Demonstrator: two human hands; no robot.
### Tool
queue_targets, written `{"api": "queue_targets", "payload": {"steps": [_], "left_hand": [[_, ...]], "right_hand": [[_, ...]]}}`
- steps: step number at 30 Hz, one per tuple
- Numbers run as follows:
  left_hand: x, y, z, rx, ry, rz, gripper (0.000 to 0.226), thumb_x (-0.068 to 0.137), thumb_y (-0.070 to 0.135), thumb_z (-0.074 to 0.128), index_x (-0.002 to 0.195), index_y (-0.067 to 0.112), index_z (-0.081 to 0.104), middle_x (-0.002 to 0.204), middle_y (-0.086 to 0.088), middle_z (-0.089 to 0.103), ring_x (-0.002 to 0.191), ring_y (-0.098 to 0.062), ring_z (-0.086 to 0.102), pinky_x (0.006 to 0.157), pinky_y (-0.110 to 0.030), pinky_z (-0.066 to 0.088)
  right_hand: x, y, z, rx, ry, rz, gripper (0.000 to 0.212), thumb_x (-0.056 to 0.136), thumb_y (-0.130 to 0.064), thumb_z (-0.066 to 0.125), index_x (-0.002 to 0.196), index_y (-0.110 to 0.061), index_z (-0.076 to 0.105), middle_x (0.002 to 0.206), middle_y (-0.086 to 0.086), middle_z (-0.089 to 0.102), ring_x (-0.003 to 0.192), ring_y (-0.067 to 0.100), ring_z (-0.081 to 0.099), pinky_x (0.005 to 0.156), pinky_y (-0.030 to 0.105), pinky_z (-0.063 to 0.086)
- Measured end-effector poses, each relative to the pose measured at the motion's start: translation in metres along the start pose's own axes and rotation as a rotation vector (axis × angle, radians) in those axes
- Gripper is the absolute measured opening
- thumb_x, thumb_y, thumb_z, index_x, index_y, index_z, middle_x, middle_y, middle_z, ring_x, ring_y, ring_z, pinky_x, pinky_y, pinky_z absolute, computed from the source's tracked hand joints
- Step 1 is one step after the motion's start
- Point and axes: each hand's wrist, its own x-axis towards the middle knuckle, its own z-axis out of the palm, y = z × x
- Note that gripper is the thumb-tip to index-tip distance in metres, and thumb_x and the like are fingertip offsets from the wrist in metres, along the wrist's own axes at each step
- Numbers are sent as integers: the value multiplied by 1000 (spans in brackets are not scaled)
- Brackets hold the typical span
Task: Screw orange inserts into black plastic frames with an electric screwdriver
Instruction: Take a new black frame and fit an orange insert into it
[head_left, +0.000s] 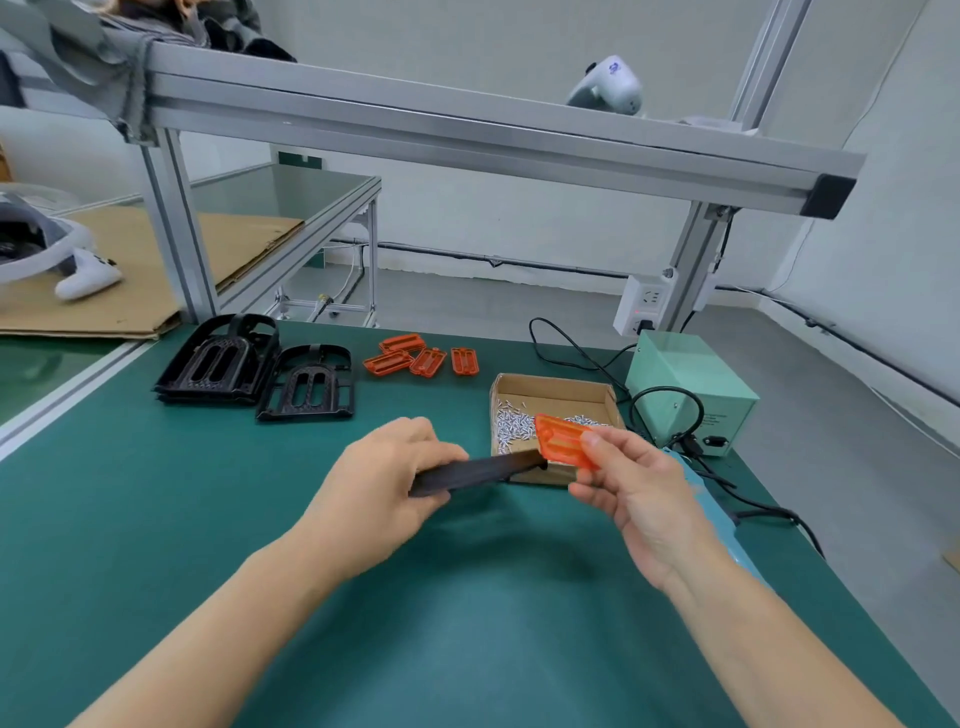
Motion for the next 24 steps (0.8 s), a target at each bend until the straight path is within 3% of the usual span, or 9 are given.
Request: {"api": "queue_targets", "payload": {"steps": [3,7,9,12,17,20,24], "left_hand": [[-18,5,10,185,60,228,34,67,-1,72,97,16,71,79,2,57,69,-21,51,60,-32,41],[-43,1,29,253,-1,379,38,74,27,78,109,21,63,81,4,56,72,-16,45,63,-26,35],[-51,-3,31,260,-68,394,43,72,40,79,109,24,65,83,6,56,73,-14,47,64,-25,36],[-56,-5,29,261,-138,404,35,75,43,76,105,27,68,84,9,56,74,-12,50,67,-22,34],[-60,-4,26,164,-156,355,25,81,32,71,106,29,68,87,11,58,76,-10,51,64,-22,38],[-63,-6,24,40,-141,305,21,84,23,67,104,28,70,87,11,59,76,-10,52,65,-23,40],[-62,-6,23,-75,-135,238,19,83,16,68,98,26,73,86,14,61,76,-8,53,69,-23,41]], "right_hand": [[1,-2,1,-23,6,-5,6,88,-7,66,93,-6,66,64,3,63,51,9,59,50,21,54],[-1,7,5,-243,-31,59,1,89,-4,65,89,-5,65,58,-1,64,51,9,61,49,21,53],[-2,13,8,-375,-71,72,1,89,-3,65,90,-4,64,60,-2,66,53,10,63,50,22,53],[-5,23,15,-541,-119,64,4,89,-6,66,92,-5,64,65,1,67,55,12,65,52,25,55],[-7,36,25,-842,-103,-34,9,82,-26,75,83,-21,68,67,-5,68,53,6,61,59,26,51],[-10,42,27,-891,-92,-39,13,79,-34,78,81,-24,69,72,-6,70,59,7,59,73,33,54],[-13,45,27,-1052,-96,-93,16,78,-43,75,81,-30,67,72,-11,68,70,4,63,73,30,52]]}}
